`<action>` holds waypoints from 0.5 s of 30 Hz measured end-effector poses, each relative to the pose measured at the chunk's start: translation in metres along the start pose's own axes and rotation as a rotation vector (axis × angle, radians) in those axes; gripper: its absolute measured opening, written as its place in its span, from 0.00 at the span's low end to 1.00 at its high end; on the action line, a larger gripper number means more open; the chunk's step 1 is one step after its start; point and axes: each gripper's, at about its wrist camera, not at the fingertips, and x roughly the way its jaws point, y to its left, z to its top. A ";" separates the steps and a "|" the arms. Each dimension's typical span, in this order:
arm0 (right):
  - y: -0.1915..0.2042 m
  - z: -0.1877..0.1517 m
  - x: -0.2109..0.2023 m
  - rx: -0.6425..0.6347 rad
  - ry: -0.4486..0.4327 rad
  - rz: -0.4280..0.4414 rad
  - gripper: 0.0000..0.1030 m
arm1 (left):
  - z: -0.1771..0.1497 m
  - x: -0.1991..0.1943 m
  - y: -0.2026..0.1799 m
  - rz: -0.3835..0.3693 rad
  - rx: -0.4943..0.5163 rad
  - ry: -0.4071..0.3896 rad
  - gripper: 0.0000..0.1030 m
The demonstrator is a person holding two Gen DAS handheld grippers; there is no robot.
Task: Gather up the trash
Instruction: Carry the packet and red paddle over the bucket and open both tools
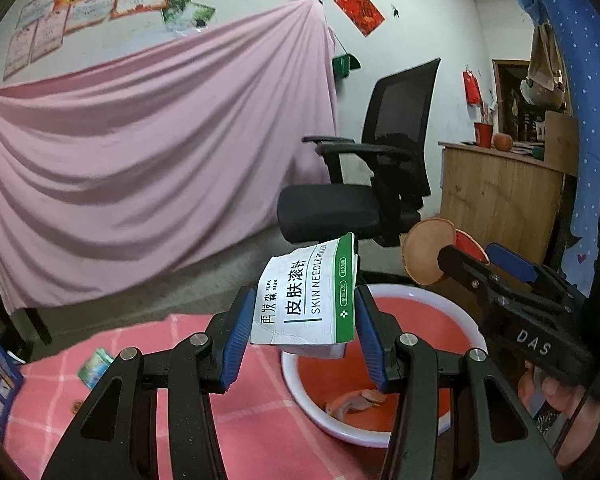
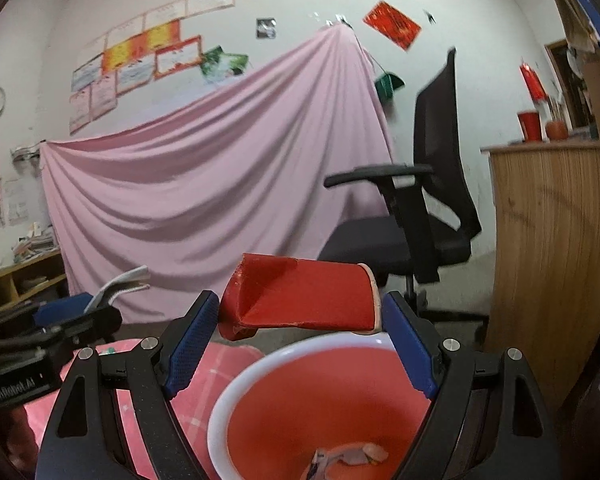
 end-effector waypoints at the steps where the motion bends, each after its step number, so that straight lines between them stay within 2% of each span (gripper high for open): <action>1: -0.002 -0.001 0.002 0.008 0.014 -0.001 0.81 | -0.002 0.002 0.000 -0.007 -0.001 0.009 0.43; 9: -0.016 -0.005 0.011 0.050 0.099 -0.014 0.81 | -0.010 0.028 -0.001 -0.066 -0.050 0.104 0.43; 15: -0.022 -0.006 0.015 0.075 0.130 -0.023 0.81 | -0.013 0.039 -0.001 -0.101 -0.100 0.163 0.43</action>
